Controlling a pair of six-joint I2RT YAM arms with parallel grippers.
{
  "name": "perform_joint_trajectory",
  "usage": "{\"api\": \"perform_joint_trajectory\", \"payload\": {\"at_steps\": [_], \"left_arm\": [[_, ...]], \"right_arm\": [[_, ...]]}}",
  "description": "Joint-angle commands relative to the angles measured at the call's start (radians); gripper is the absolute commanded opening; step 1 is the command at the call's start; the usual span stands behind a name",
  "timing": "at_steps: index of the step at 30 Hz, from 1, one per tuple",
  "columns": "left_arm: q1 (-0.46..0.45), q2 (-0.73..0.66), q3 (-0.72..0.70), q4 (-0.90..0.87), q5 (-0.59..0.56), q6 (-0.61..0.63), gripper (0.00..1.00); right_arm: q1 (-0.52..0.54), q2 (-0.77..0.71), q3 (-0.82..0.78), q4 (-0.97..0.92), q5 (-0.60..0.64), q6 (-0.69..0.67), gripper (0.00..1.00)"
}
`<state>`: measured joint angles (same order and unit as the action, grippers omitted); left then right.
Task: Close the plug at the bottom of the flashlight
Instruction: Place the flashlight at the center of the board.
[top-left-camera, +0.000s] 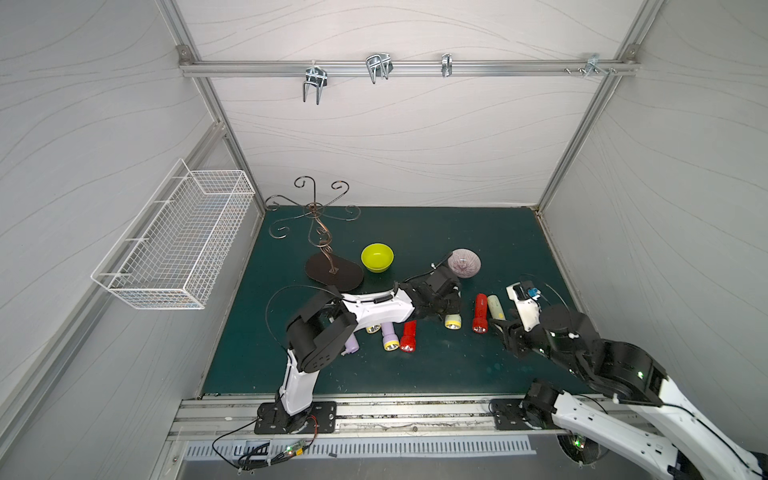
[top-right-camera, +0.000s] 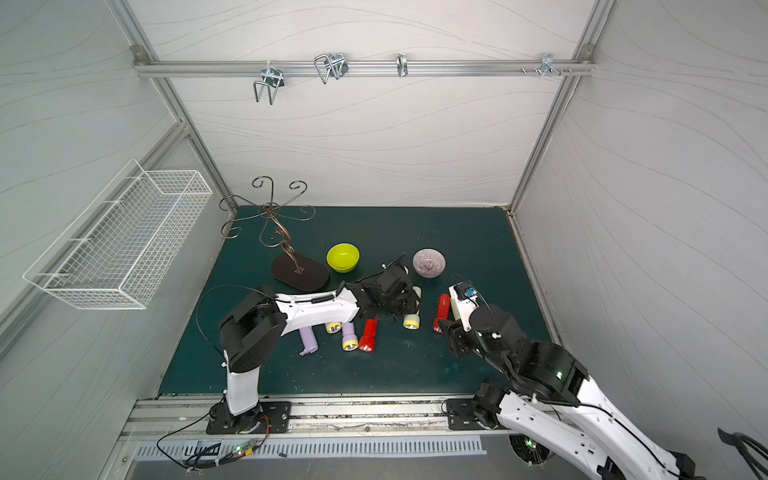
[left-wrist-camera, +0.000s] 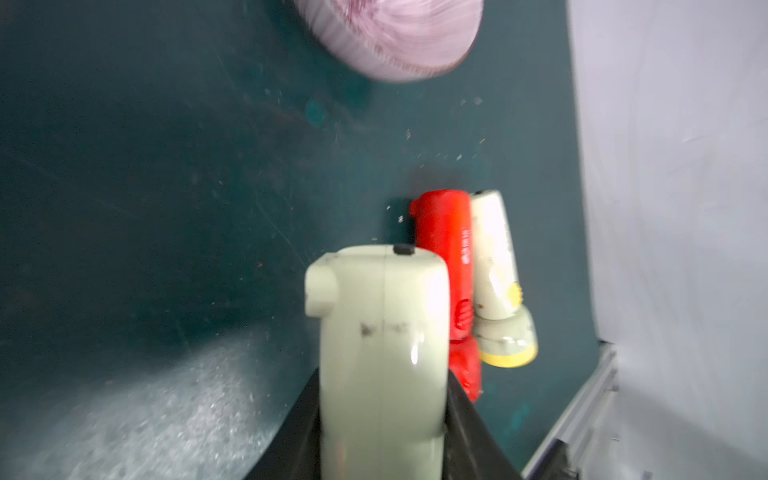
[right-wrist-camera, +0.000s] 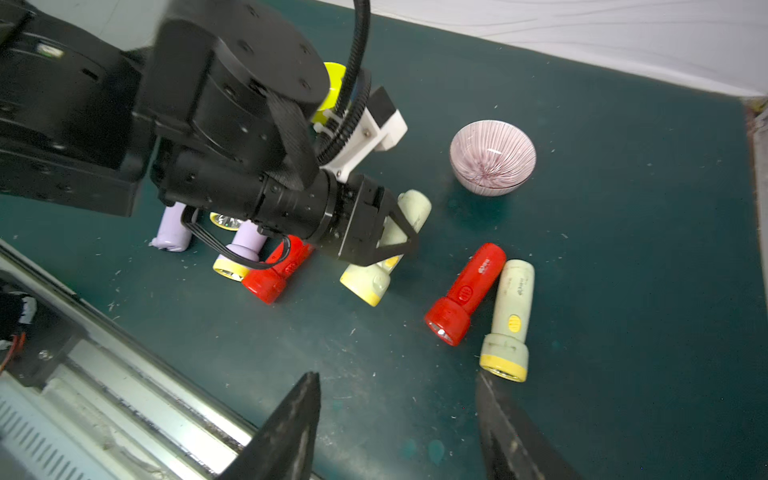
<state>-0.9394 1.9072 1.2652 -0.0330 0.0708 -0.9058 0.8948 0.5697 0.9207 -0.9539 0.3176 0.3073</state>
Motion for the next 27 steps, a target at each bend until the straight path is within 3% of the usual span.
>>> {"api": "perform_joint_trajectory", "payload": {"at_steps": [1,8,16,27], "left_arm": [[0.046,-0.093,-0.068,0.177,0.043,-0.059,0.00],[0.100,-0.180,-0.186,0.276,0.099,-0.082,0.00],[0.107,-0.200,-0.234,0.405,0.177,-0.078,0.00],[0.108,-0.214,-0.248,0.446,0.248,-0.089,0.00]], "right_arm": [[-0.081,0.032,-0.001,0.071,-0.184,0.025,0.62],[-0.276,0.122,-0.062,0.197,-0.563,0.092,0.67],[-0.275,0.237,-0.108,0.316,-0.632,0.163,0.69],[-0.252,0.450,-0.102,0.421,-0.578,0.177,0.69]]}}
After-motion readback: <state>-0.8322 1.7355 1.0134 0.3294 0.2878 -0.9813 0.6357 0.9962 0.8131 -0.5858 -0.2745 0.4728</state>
